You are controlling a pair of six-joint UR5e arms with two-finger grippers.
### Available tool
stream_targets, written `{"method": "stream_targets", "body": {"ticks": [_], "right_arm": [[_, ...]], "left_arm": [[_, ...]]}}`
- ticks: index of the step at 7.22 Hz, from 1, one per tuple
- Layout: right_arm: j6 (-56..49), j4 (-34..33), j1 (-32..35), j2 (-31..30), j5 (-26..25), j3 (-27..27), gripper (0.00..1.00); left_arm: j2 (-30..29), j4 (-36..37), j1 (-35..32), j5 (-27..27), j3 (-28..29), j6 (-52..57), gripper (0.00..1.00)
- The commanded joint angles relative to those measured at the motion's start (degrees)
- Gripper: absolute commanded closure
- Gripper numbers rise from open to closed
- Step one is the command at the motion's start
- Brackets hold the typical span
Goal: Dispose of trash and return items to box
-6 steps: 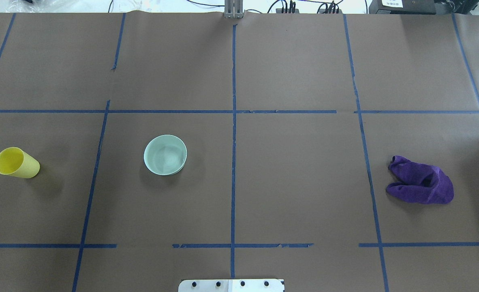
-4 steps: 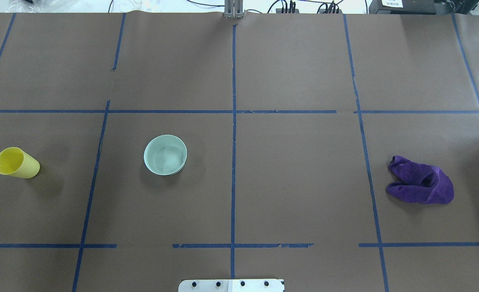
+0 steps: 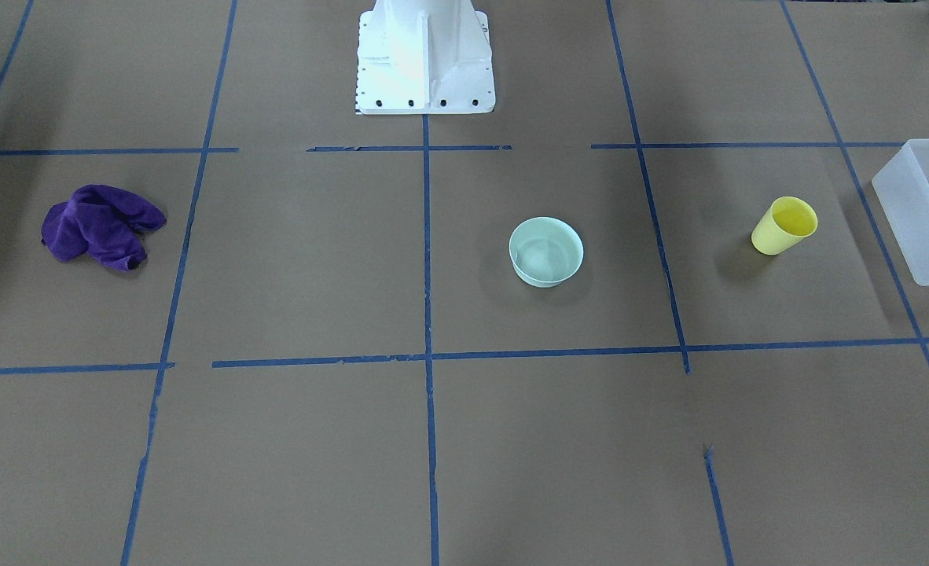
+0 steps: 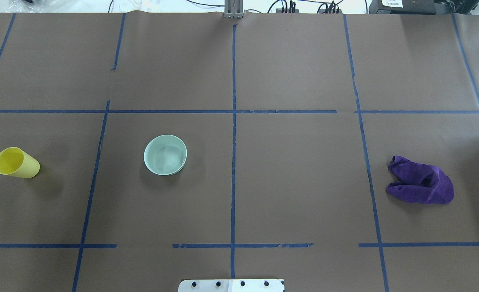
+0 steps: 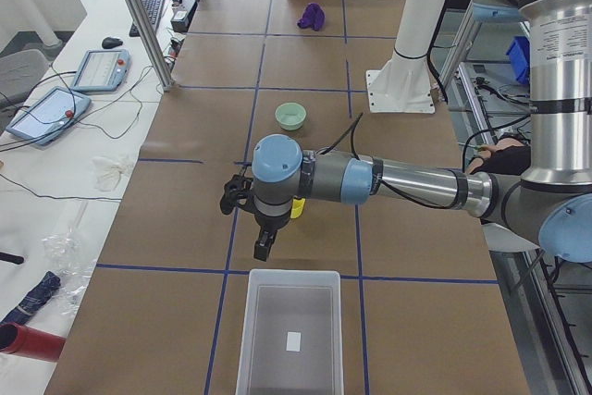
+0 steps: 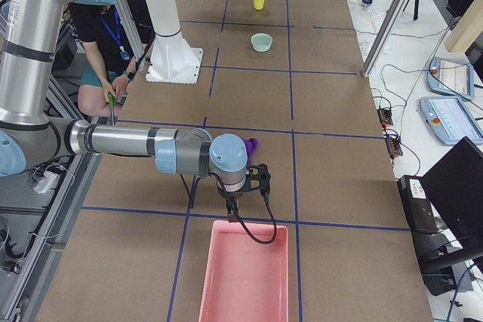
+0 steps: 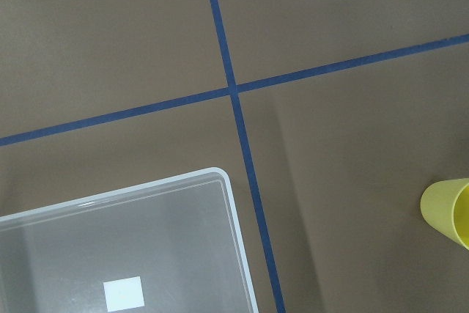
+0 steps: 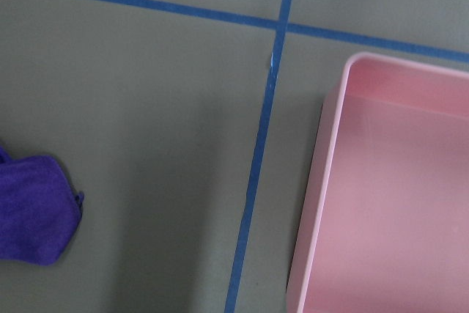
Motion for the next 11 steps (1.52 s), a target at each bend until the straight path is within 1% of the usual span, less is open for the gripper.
{"method": "stream_targets", "body": {"ticks": [1,2,3,4,5,6,7,8,9,10,11], "right_arm": [[0.45,7.36,0.02,2.62,-0.39,0.23,0.0],[1.84,8.26,0.02,2.9,0.04,-0.03,0.0],[2.64,8.44,0.02,3.51,0.4,-0.38,0.0],[4.04,8.53,0.02,3.34,0.57,-0.21,0.0],[4.23,8.53,0.11,3.25,0.58,0.05,0.0],[4.23,8.53,0.11,3.43,0.58,-0.82,0.0],[4.32,8.53,0.11,3.51,0.66,-0.65,0.0],[4.49,8.53,0.11,3.25,1.71,-0.74,0.0],[4.49,8.53,0.11,3.16,1.89,-0.65,0.0],[4.49,8.53,0.11,3.16,1.89,-0.82,0.0],[4.49,8.53,0.11,3.08,1.89,-0.82,0.0]], "left_arm": [[-0.27,-18.16,1.23,-0.3,0.64,-0.39,0.0],[1.29,-30.81,1.06,-0.3,1.53,-0.74,0.0],[1.22,-39.55,1.14,-0.22,3.45,-0.83,0.0],[0.87,-43.11,1.15,-1.95,4.51,-3.01,0.0],[0.52,-46.89,1.23,-4.5,3.57,-14.69,0.0],[0.43,-51.72,2.54,-4.78,4.25,-19.85,0.0],[0.43,-52.81,6.73,-2.0,3.39,-21.21,0.0],[0.43,-52.91,12.08,0.64,2.77,-28.88,0.0],[0.34,-53.08,19.7,6.75,2.68,-39.14,0.0],[1.21,-53.17,25.17,16.21,3.11,-42.2,0.0],[4.18,-53.08,26.01,17.18,3.73,-42.75,0.0]]}}
